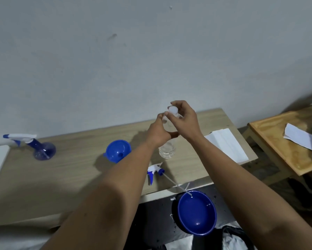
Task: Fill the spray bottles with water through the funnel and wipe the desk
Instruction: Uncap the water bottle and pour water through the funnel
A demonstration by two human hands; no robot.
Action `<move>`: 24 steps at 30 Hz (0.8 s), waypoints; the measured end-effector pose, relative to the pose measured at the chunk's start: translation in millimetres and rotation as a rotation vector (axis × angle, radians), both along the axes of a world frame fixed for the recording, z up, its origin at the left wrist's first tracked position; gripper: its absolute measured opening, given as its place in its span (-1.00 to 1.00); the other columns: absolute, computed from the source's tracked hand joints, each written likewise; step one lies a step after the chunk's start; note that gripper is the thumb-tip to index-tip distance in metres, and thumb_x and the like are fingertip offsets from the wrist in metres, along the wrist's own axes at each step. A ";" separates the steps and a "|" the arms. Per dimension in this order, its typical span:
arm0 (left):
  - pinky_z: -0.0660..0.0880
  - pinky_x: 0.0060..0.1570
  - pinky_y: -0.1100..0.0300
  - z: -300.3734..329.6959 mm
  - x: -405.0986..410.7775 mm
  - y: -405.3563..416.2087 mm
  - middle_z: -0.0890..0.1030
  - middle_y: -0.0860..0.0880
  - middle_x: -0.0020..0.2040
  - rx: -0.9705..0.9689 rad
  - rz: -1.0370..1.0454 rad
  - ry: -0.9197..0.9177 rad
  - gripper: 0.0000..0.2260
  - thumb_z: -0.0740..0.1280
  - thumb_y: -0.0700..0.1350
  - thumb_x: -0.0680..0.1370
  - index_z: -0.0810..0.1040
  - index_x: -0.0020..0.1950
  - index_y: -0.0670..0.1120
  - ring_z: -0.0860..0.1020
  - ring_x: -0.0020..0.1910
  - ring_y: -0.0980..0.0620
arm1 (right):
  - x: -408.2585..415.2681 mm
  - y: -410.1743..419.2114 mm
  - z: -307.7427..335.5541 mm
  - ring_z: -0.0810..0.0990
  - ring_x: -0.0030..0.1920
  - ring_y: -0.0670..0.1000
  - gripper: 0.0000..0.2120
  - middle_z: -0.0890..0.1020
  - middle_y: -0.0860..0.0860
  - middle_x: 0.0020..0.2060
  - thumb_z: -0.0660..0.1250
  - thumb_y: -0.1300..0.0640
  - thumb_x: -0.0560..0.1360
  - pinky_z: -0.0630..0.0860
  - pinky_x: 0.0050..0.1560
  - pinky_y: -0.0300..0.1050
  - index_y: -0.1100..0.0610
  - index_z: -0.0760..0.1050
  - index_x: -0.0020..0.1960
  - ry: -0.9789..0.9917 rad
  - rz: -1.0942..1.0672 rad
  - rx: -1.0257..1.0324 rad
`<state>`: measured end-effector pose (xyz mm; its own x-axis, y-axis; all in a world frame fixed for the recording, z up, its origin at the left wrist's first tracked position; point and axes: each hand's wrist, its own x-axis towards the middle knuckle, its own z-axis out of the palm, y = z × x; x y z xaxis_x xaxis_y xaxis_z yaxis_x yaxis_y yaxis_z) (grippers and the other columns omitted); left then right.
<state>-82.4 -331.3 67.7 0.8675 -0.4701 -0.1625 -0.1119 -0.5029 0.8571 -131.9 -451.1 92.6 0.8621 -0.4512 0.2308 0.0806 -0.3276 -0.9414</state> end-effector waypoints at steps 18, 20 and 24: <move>0.45 0.35 0.00 -7.9 -20.3 -0.8 0.48 0.10 0.40 -0.015 -0.052 -0.007 -0.12 0.62 0.16 0.29 0.24 0.50 0.20 0.45 0.41 0.04 | -34.6 -10.9 1.1 0.69 0.21 -0.05 -0.67 0.73 0.01 0.15 0.54 0.17 0.54 0.62 0.26 0.01 0.12 0.53 0.24 0.015 0.062 0.136; 0.44 0.34 0.02 -8.0 -20.5 -1.7 0.48 0.09 0.41 -0.011 -0.061 -0.002 -0.13 0.63 0.14 0.30 0.25 0.50 0.19 0.45 0.41 0.04 | -34.8 -13.1 3.0 0.73 0.16 -0.01 -0.68 0.75 0.04 0.09 0.60 0.19 0.47 0.65 0.23 0.04 0.15 0.51 0.10 0.023 0.032 0.156; 0.45 0.34 0.01 -8.1 -22.6 -2.2 0.48 0.11 0.37 -0.033 -0.057 0.001 -0.13 0.63 0.13 0.30 0.26 0.50 0.19 0.45 0.39 0.06 | -34.8 -23.9 6.9 0.72 0.17 0.13 -0.79 0.75 0.11 0.11 0.54 0.27 0.49 0.62 0.29 0.18 0.26 0.59 0.08 0.050 0.099 0.173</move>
